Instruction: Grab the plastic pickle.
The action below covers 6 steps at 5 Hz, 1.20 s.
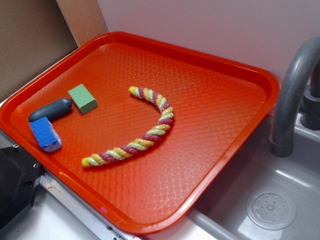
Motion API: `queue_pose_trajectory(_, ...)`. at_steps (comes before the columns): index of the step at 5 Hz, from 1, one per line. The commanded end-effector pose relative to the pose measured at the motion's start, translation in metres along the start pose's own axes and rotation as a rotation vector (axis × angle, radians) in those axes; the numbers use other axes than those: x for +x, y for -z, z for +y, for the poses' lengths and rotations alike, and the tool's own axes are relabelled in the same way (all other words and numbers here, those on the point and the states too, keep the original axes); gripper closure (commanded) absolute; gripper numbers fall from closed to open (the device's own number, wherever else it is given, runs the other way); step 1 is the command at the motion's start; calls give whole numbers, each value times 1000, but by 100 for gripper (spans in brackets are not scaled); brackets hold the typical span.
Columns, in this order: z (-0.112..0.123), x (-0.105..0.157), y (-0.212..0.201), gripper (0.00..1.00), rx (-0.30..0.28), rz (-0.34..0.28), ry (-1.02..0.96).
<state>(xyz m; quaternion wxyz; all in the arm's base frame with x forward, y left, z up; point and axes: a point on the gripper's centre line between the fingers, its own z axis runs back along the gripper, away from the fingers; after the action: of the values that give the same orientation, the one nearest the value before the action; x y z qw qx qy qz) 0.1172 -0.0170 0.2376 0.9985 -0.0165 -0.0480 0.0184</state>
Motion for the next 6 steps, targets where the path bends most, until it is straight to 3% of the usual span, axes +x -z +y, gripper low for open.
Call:
queue_pose_trajectory(1, 0, 0, 0, 0, 0, 0, 0)
queue_pose_trajectory(2, 12, 6, 18, 0, 40, -30, 125)
queue_pose_trajectory(3, 30, 13, 37, 0, 16, -77, 223)
queue_pose_trajectory(4, 61, 19, 73, 0, 38, -57, 246)
queue_pose_trajectory(5, 76, 22, 98, 0, 37, -25, 249)
queue_pose_trajectory(6, 91, 27, 132, 0, 88, 29, 206)
